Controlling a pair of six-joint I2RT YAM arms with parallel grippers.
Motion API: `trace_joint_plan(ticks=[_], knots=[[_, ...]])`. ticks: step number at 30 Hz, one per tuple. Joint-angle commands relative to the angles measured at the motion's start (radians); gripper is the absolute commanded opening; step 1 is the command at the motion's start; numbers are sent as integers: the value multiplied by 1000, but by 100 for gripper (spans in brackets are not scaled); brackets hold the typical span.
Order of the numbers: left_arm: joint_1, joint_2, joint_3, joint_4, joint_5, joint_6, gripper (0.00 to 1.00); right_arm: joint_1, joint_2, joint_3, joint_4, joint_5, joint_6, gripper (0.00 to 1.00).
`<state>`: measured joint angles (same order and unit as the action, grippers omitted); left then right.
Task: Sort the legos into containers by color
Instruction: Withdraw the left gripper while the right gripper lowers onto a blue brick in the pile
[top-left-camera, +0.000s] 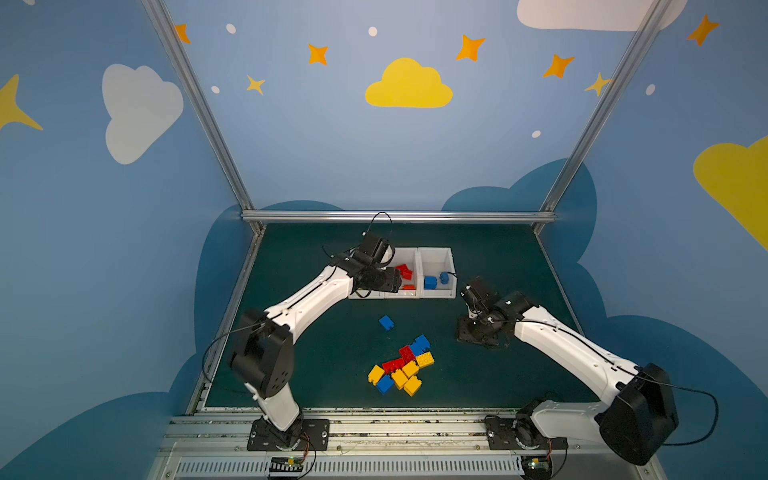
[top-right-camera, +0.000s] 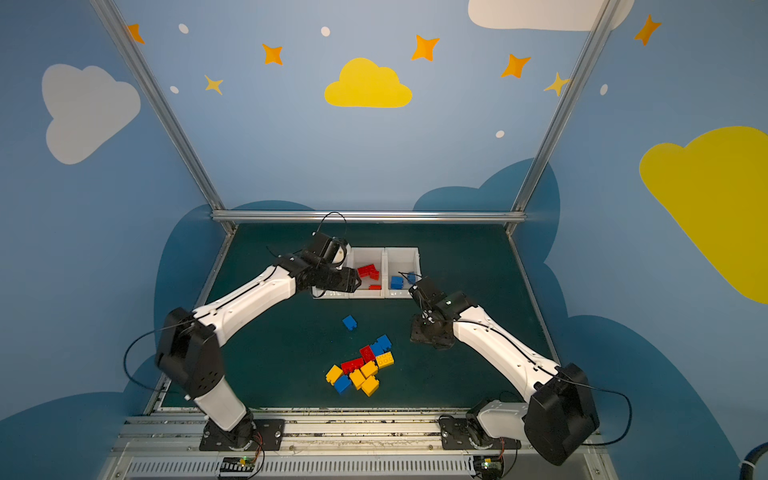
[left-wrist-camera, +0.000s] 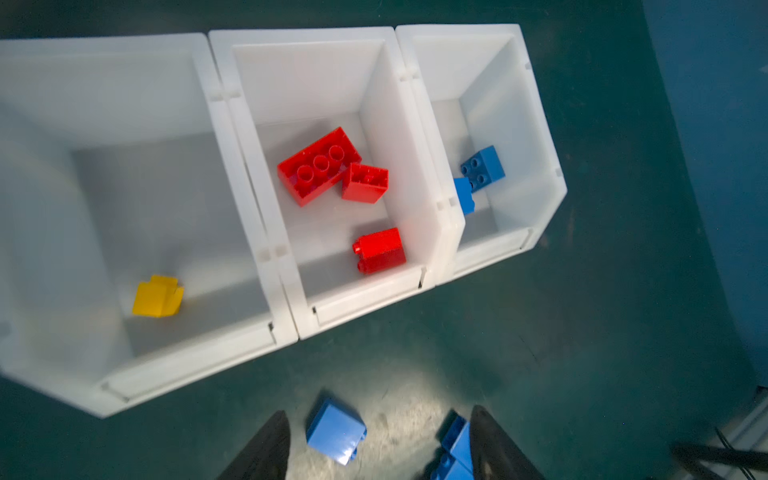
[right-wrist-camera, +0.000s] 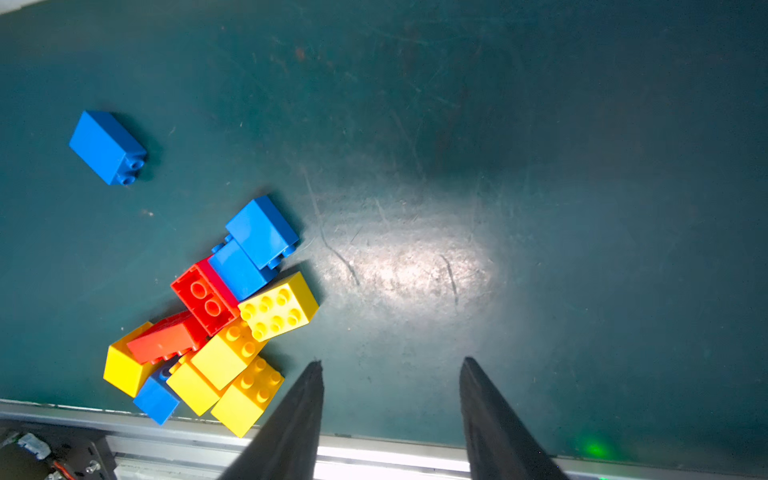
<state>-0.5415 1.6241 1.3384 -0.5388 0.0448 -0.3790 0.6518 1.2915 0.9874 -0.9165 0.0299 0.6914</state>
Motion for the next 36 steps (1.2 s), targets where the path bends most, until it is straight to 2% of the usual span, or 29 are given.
trace_joint_plan(ticks=[1, 8, 16, 24, 36], knots=[[7, -140, -146, 52, -43, -39, 70, 37, 20, 21, -10, 32, 42, 53], [25, -444, -448, 113, -91, -95, 74, 116, 132, 91, 7, 43, 59, 54], [34, -666, -644, 142, -88, -159, 76, 170, 341, 216, 34, 26, 28, 54], [35, -718, -699, 151, -76, -186, 77, 201, 515, 335, 39, 4, -4, 53], [35, -724, -706, 142, -45, -204, 77, 203, 643, 385, 22, -13, -30, 53]])
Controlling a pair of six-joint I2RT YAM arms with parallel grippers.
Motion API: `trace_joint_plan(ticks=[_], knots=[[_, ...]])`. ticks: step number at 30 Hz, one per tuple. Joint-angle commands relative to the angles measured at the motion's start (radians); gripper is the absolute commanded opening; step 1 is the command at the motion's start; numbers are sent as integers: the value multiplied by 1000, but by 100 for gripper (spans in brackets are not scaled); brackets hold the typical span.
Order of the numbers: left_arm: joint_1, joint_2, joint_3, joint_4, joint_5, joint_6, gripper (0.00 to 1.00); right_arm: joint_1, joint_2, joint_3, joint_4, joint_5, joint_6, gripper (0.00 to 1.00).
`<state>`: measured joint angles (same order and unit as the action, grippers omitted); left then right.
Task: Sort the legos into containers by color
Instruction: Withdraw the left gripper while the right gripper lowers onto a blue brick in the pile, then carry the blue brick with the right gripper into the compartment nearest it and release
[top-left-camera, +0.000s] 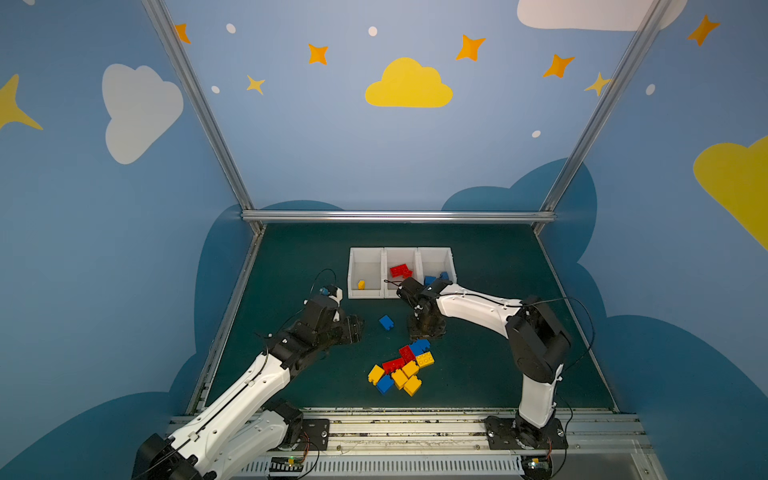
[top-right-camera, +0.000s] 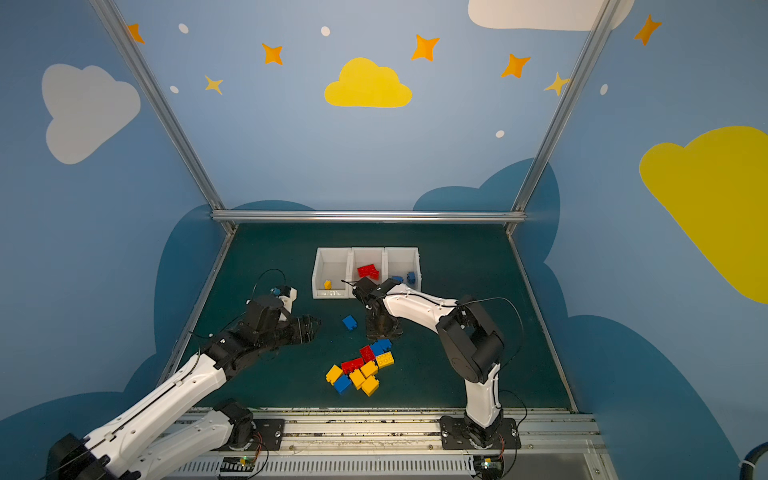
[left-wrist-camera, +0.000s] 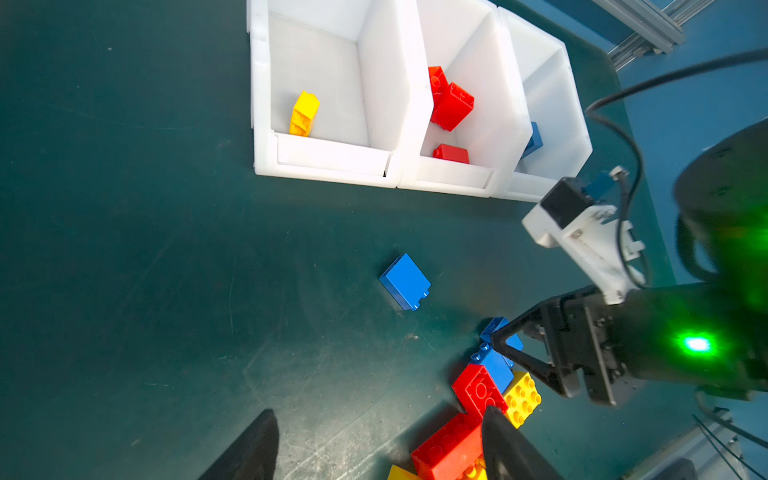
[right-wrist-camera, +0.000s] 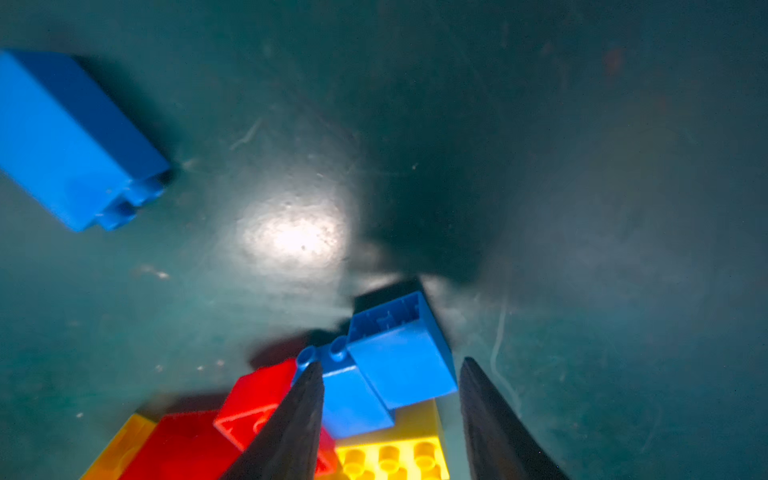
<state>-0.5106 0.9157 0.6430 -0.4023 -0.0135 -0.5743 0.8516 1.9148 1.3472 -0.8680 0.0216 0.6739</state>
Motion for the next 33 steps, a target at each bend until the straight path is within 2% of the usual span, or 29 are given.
trace_joint_plan(ticks=[1, 22, 29, 33], knots=[[3, -18, -12, 5, 14, -9, 77, 1, 25, 27, -25, -6, -13, 53], [4, -24, -25, 5, 13, -19, 78, -82, -28, -92, 16, 12, 41, 47], [5, -41, -34, 5, 14, -24, 78, -70, -29, -97, 26, 8, 51, 33], [5, -53, -36, -1, 8, -22, 78, -67, -54, -79, 12, 16, 39, 27]])
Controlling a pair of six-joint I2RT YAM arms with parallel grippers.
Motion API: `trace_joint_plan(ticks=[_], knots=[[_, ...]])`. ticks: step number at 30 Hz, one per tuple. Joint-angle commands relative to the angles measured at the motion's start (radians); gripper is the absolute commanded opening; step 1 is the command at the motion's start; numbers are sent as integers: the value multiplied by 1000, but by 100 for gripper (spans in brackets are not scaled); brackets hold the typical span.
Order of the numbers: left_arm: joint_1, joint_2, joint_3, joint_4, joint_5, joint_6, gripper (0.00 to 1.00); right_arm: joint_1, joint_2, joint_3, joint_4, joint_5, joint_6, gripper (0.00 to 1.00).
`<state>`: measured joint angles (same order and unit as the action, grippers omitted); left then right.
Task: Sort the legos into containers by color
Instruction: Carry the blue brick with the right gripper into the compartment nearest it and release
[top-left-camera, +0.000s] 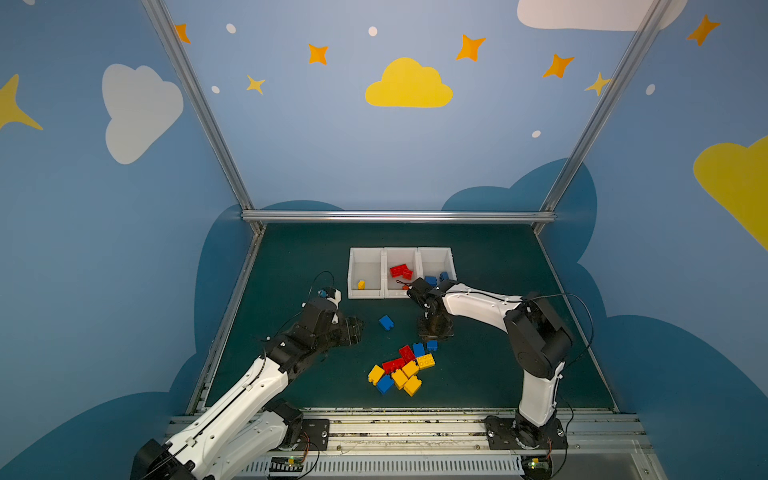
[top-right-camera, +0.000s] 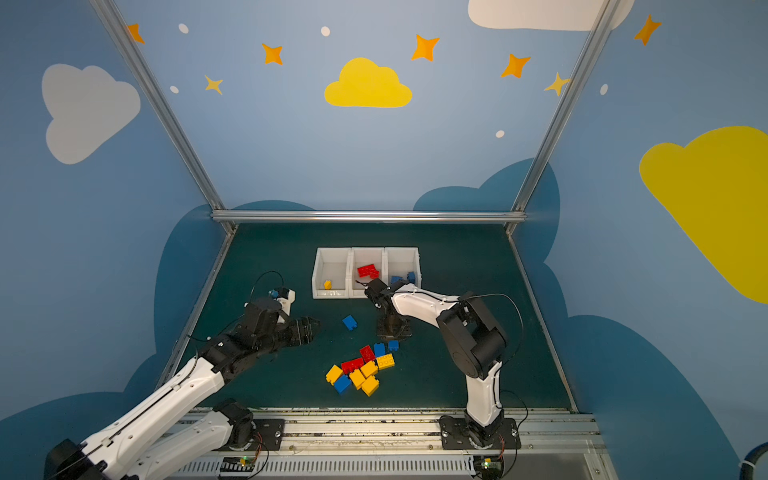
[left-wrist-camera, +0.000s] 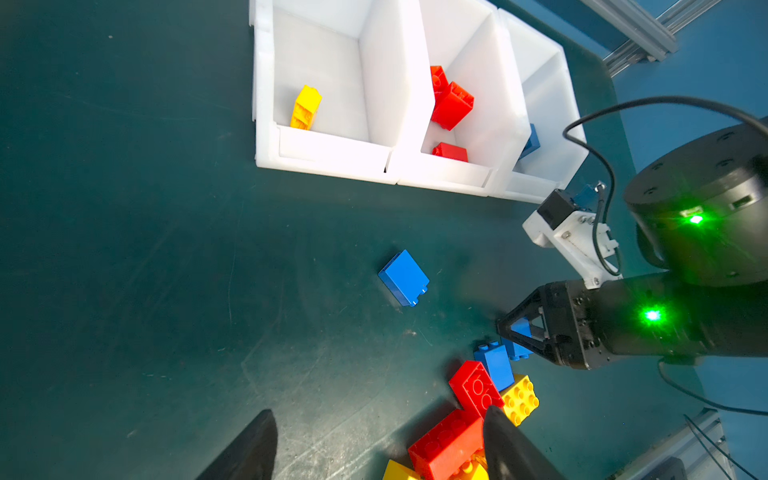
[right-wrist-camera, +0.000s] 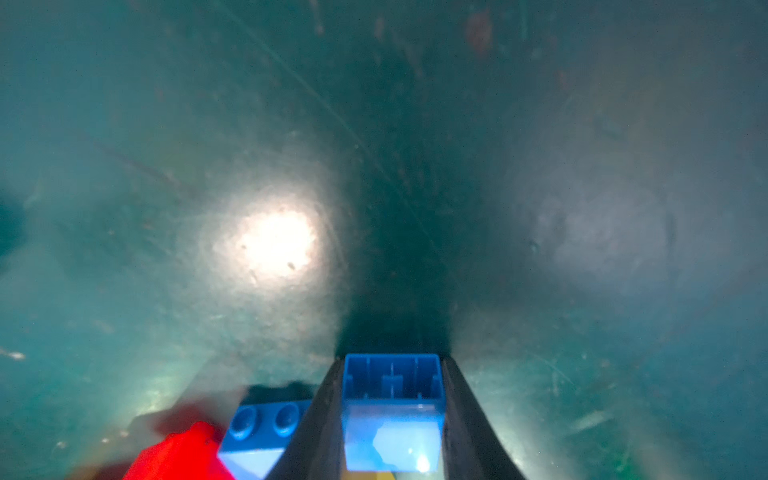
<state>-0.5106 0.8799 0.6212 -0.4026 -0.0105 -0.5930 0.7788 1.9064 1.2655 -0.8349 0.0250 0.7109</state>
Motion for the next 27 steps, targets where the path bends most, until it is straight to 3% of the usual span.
trace_joint_plan(ticks=[1, 9, 14, 19, 27], knots=[[3, -17, -14, 1, 4, -5, 78, 2, -55, 16, -30, 16, -12, 27], [4, -31, -23, -1, 1, -7, 78, -127, -37, 318, -181, 59, -218, 26], [5, -50, -35, 0, 4, -18, 78, -229, 98, 604, -248, 80, -323, 26], [5, -71, -40, -17, 9, -21, 78, -307, 267, 824, -301, 71, -340, 27], [5, -103, -49, -42, 14, -24, 79, -355, 355, 882, -302, 55, -326, 31]])
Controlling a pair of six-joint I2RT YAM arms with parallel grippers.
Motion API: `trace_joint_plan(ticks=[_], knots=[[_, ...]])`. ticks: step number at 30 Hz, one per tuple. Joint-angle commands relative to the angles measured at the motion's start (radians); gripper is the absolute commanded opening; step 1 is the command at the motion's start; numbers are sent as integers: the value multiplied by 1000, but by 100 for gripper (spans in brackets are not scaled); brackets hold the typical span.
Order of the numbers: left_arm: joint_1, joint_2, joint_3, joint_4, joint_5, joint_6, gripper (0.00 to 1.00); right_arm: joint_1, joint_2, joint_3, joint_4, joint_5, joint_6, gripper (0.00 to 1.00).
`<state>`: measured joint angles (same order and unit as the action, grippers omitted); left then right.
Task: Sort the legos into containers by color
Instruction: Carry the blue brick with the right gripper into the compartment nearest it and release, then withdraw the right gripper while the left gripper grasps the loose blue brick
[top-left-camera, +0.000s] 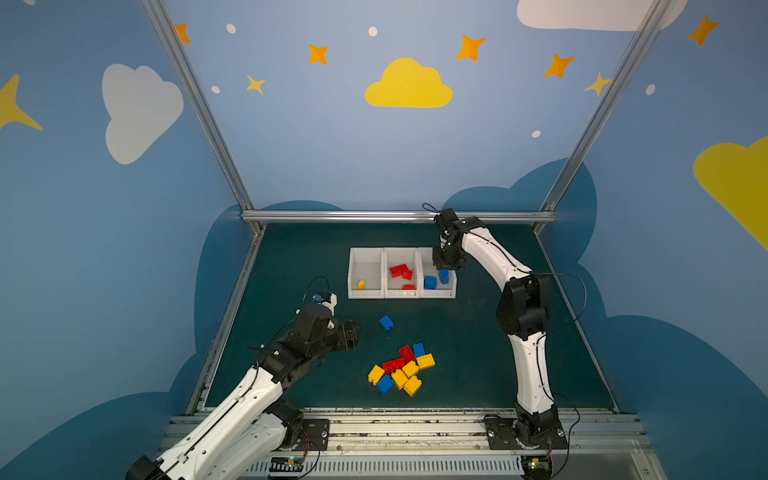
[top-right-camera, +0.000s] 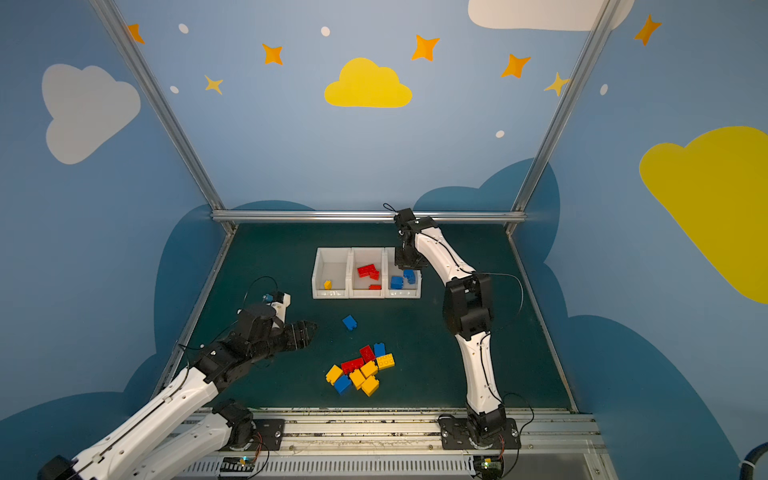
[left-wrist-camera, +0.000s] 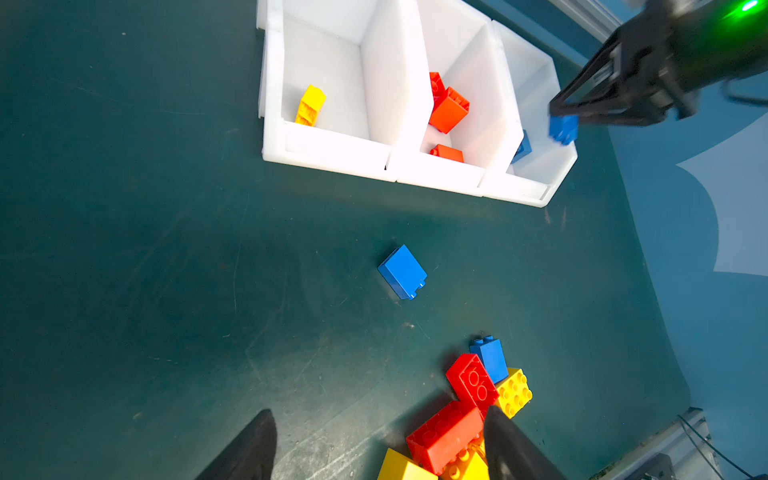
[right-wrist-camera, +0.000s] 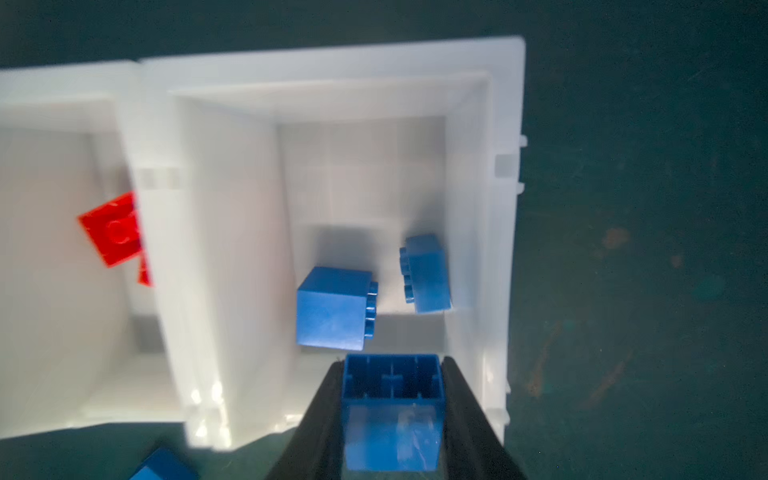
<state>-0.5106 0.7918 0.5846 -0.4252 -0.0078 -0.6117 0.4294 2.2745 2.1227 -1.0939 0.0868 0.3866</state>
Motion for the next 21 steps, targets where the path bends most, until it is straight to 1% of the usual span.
trace_joint_plan(ticks=[1, 4, 7, 18, 20, 21], knots=[[4, -17, -12, -21, 12, -5, 79, -9, -14, 24, -45, -11, 0, 35], [5, -15, -17, -21, 13, -7, 79, -11, -29, 9, -40, -14, 2, 47], [5, -10, -19, -15, 20, -10, 79, -11, -58, -16, -27, -25, 3, 52], [4, 2, -31, 9, 42, -9, 80, -11, -167, -95, -1, -47, 12, 54], [5, 10, -27, 11, 42, 0, 80, -9, -210, -136, 5, -63, 36, 55], [5, 15, -23, 10, 42, 5, 80, -7, -249, -189, 24, -77, 57, 55]])
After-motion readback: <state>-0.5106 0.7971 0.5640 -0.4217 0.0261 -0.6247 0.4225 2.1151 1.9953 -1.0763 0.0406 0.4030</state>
